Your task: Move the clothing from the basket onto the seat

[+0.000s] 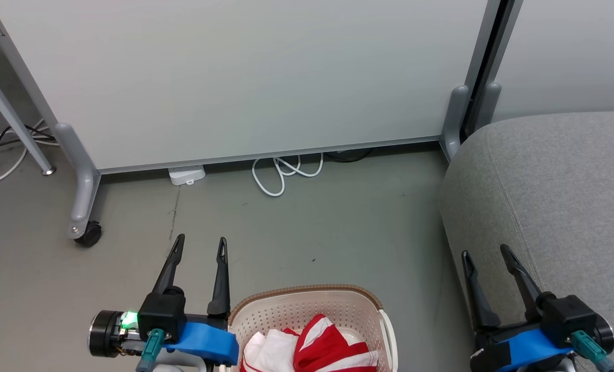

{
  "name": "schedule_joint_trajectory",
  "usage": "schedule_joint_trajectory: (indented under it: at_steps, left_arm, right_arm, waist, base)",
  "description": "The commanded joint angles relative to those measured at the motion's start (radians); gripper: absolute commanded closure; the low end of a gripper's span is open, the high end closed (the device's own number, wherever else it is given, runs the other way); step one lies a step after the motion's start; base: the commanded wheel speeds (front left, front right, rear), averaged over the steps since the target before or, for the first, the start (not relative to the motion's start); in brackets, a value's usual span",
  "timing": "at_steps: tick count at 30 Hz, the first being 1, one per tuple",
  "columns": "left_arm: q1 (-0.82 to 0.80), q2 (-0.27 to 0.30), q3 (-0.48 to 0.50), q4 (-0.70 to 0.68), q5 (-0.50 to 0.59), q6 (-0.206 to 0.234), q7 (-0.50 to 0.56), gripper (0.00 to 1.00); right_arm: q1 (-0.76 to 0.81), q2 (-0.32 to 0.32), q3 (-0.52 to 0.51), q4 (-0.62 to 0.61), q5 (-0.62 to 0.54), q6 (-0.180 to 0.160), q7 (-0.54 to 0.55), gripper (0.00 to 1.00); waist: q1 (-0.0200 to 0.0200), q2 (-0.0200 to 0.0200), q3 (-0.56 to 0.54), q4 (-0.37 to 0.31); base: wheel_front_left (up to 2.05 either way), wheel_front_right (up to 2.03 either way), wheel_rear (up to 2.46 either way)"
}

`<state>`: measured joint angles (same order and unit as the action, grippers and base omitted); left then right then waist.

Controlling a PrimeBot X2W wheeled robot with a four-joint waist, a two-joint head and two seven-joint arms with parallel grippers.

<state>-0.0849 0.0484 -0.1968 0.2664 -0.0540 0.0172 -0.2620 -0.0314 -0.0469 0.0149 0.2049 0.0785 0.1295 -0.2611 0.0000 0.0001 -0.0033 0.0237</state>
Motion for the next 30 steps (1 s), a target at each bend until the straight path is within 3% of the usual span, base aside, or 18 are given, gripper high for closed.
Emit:
schedule_joint_trajectory:
  at_steps: [1, 24, 30]
  left_arm:
    - [-0.007, 0.003, 0.001, 0.003, 0.000, 0.000, -0.005, 0.00]
    - [-0.012, 0.003, 0.002, 0.025, -0.046, -0.018, -0.004, 0.00]
    - [-0.053, 0.003, -0.018, 0.062, -0.039, -0.052, -0.004, 0.00]
  right_arm:
    - [0.012, -0.006, 0.001, 0.001, -0.007, 0.002, -0.006, 0.00]
    - [0.008, -0.006, 0.003, 0.006, 0.008, 0.002, -0.006, 0.00]
    - [-0.005, -0.006, 0.007, -0.004, 0.004, 0.002, -0.006, 0.00]
  waist:
    - [0.0000, -0.0001, 0.000, -0.001]
    - [0.0000, -0.0001, 0.014, -0.003]
    - [0.0000, -0.0001, 0.040, -0.020]
  base:
    - [0.00, 0.00, 0.00]
    - [0.00, 0.00, 0.00]
    - [0.00, 0.00, 0.00]
